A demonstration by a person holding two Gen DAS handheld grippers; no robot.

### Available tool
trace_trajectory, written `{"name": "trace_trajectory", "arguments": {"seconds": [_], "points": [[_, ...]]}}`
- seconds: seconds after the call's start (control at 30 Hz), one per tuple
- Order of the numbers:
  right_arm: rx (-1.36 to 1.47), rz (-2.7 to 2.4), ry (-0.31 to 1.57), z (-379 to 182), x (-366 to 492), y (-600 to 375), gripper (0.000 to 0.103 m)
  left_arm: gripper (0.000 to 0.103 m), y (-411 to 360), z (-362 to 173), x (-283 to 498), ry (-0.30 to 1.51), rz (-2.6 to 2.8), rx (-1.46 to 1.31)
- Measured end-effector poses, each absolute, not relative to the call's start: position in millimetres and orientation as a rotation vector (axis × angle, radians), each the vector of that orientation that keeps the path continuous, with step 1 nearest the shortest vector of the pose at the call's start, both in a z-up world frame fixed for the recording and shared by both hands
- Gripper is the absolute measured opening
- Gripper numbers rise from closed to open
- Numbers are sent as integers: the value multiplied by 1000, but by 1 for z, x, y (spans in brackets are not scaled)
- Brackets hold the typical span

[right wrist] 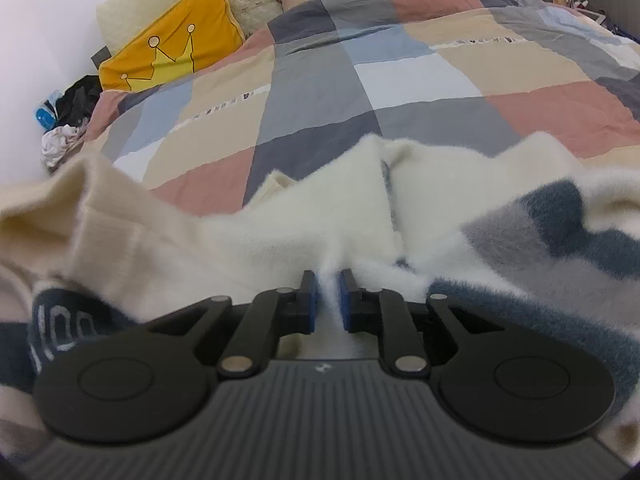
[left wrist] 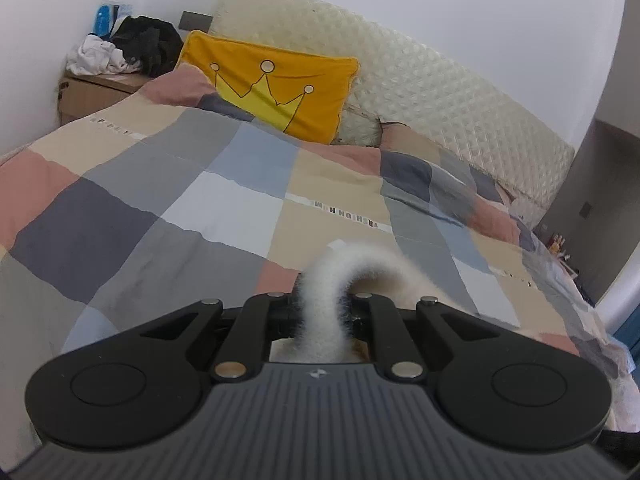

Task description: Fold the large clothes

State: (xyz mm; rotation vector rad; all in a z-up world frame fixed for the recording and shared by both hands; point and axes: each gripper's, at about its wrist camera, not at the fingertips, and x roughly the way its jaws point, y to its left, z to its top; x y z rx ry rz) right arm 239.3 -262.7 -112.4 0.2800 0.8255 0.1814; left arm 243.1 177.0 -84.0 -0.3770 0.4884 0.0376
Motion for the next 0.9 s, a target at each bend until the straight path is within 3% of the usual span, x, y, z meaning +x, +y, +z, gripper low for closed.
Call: {"name": "trace_trajectory", "arguments": {"seconds": [0.4, 0.57, 0.63, 0.77, 0.9], "points": [[312, 188, 782, -90, 227, -265, 23, 12, 174, -60, 194, 417, 51, -355], [290, 224, 730, -77, 212, -261, 64, 12, 172, -59, 181, 418, 54, -348], [286, 254, 696, -70, 206, -259, 67, 12, 170, -59, 176, 418, 55, -333], [307, 331, 619, -60, 199, -256, 86, 12, 167, -57, 165, 414, 51, -326], [314, 386, 563, -56, 197, -251, 86, 12, 165, -54, 153, 399, 57, -322]]}}
